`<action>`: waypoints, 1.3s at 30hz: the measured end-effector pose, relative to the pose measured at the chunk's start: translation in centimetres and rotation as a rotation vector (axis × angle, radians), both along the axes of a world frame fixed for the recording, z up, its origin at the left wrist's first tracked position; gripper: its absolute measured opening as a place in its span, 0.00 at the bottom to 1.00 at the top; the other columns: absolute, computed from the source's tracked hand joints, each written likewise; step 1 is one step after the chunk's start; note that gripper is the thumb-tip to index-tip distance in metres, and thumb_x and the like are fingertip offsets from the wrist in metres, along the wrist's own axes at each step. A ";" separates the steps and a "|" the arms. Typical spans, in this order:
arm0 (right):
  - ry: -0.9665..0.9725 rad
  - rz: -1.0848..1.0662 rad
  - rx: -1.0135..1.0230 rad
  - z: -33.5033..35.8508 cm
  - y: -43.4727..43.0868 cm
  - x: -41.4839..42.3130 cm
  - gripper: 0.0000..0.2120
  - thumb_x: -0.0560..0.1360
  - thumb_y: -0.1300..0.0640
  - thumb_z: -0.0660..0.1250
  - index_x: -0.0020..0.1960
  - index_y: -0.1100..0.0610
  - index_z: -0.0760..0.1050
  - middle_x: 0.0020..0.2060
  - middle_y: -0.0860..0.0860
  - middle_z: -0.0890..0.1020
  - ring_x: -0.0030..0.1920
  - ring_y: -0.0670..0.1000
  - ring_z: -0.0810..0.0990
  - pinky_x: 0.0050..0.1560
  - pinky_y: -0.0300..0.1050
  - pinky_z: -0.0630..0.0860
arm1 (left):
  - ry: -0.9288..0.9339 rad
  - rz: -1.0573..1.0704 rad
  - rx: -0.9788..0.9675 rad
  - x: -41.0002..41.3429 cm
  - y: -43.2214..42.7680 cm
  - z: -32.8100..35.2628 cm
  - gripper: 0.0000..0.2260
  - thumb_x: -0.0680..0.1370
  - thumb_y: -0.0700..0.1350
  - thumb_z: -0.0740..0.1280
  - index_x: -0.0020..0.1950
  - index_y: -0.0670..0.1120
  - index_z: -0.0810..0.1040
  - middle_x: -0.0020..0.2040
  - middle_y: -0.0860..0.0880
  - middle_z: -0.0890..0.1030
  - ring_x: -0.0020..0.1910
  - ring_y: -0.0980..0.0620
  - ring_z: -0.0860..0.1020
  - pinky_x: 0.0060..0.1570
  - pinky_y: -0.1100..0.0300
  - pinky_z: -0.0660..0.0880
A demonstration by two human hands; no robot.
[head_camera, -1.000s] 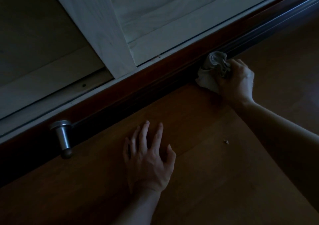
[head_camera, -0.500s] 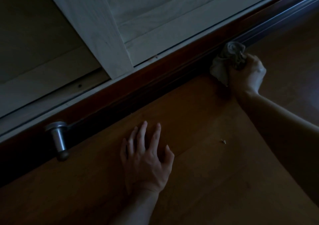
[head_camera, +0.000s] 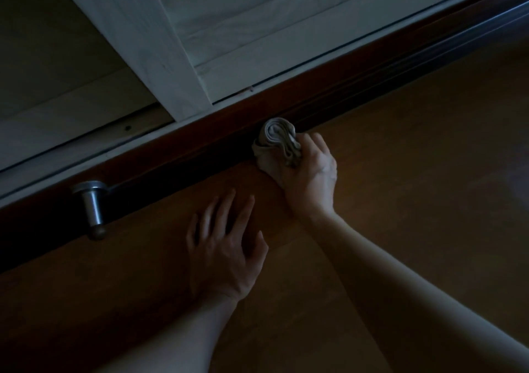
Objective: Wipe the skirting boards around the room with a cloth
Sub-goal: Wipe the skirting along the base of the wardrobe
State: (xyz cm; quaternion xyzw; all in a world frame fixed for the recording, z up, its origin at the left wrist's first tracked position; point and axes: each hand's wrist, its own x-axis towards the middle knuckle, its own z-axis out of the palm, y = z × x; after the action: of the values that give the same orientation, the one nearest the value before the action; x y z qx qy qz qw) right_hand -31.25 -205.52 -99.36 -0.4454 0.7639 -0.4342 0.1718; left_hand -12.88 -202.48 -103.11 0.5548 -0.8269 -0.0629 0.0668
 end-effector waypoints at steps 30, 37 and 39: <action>0.240 0.105 0.280 2.4 -1.4 -19.1 0.17 0.76 0.52 0.69 0.58 0.63 0.76 0.55 0.58 0.79 0.55 0.56 0.77 0.49 0.43 0.68 | -0.135 0.003 0.204 -0.2 -0.3 1.5 0.28 0.78 0.65 0.53 0.79 0.63 0.59 0.82 0.54 0.56 0.79 0.47 0.56 0.74 0.39 0.54; 0.206 0.092 0.185 1.5 -0.7 -19.6 0.12 0.75 0.57 0.67 0.55 0.63 0.76 0.53 0.57 0.77 0.48 0.51 0.74 0.46 0.46 0.68 | -0.136 0.043 0.245 -1.6 0.1 3.1 0.29 0.79 0.65 0.46 0.80 0.62 0.56 0.82 0.52 0.53 0.81 0.48 0.52 0.76 0.40 0.50; 0.195 0.178 0.176 1.5 -0.8 -19.7 0.14 0.75 0.53 0.66 0.54 0.62 0.76 0.51 0.55 0.77 0.48 0.52 0.75 0.46 0.47 0.70 | -0.204 0.059 0.292 -2.1 -0.1 3.5 0.28 0.79 0.66 0.46 0.79 0.67 0.47 0.83 0.54 0.46 0.81 0.47 0.49 0.76 0.41 0.50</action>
State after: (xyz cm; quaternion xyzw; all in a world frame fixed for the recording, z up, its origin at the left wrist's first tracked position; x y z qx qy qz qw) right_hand -50.99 -206.30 -97.90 -0.5344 0.7697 -0.3034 0.1731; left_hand -14.97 -202.59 -99.61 0.5863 -0.7948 -0.1235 -0.0969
